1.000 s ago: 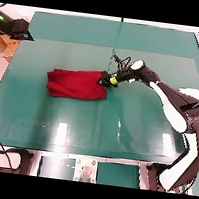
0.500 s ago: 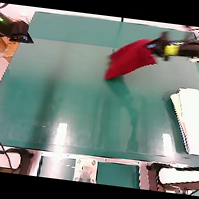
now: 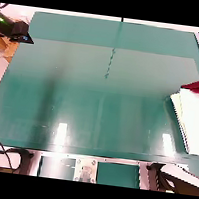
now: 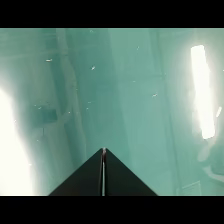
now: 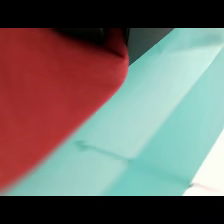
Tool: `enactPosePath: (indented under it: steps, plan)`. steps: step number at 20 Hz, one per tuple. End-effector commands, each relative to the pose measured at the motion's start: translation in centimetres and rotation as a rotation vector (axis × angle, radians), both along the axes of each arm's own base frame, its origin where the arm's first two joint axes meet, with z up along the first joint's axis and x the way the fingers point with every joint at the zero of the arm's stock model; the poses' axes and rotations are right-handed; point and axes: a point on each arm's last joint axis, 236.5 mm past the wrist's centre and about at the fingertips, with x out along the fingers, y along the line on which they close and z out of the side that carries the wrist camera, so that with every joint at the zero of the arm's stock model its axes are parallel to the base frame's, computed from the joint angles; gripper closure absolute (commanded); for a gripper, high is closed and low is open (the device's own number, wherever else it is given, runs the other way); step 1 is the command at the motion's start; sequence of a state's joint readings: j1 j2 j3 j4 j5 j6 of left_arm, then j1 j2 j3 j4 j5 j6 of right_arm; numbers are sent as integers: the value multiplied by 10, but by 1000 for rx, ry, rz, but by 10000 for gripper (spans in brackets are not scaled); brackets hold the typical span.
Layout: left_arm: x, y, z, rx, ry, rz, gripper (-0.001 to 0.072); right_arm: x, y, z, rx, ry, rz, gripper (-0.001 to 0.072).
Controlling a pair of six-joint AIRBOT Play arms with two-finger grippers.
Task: Fold the shirts.
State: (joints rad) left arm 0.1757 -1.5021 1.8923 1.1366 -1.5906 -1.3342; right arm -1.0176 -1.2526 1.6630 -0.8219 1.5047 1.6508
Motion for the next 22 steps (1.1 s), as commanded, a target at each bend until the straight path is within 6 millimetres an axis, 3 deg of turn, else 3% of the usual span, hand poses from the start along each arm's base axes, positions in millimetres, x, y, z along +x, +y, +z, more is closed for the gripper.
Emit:
enactPosePath:
  steps: [1, 5, 10, 11, 12, 13, 14, 15, 16, 17, 19, 20, 22]
  plan:
    - [0, 0, 0, 1, 0, -1, 685, -86, -29, -19, 29, 190, -159, 695]
    - [0, -1, 0, -2, -2, -9, 685, -147, -34, -61, 34, 440, -314, 695]
    - [0, -1, 0, -3, -3, -10, 685, -178, -7, -141, 204, 631, -301, 691]
    - [0, -1, 0, -3, -3, -10, 685, -187, -1, -157, 237, 676, -298, 591]
    - [0, -1, 0, -3, -4, -10, 685, -200, 3, -171, 251, 740, -305, 332]
    - [0, -1, 0, -3, -4, -10, 685, -212, 4, -177, 254, 789, -319, 146]
    - [0, -1, 1, -2, -5, -12, 685, -212, 3, -177, 254, 792, -327, 145]
    - [1, -1, 1, 4, -14, -24, 685, -205, 0, -171, 252, 762, -335, 147]
    - [3, -1, 2, 6, -25, -22, 685, -187, -5, -158, 236, 700, -320, 195]
    - [7, 0, 5, 6, -45, -13, 686, -161, -8, -143, 211, 621, -280, 425]
    - [11, -1, 13, -2, -78, 2, 686, -105, -6, -111, 96, 496, -174, 632]
    - [9, -3, 18, -17, -84, 14, 686, -77, -1, -97, 13, 445, -120, 694]
    - [6, -6, 30, -26, -107, 23, 687, -19, 27, -79, -116, 341, 7, 695]
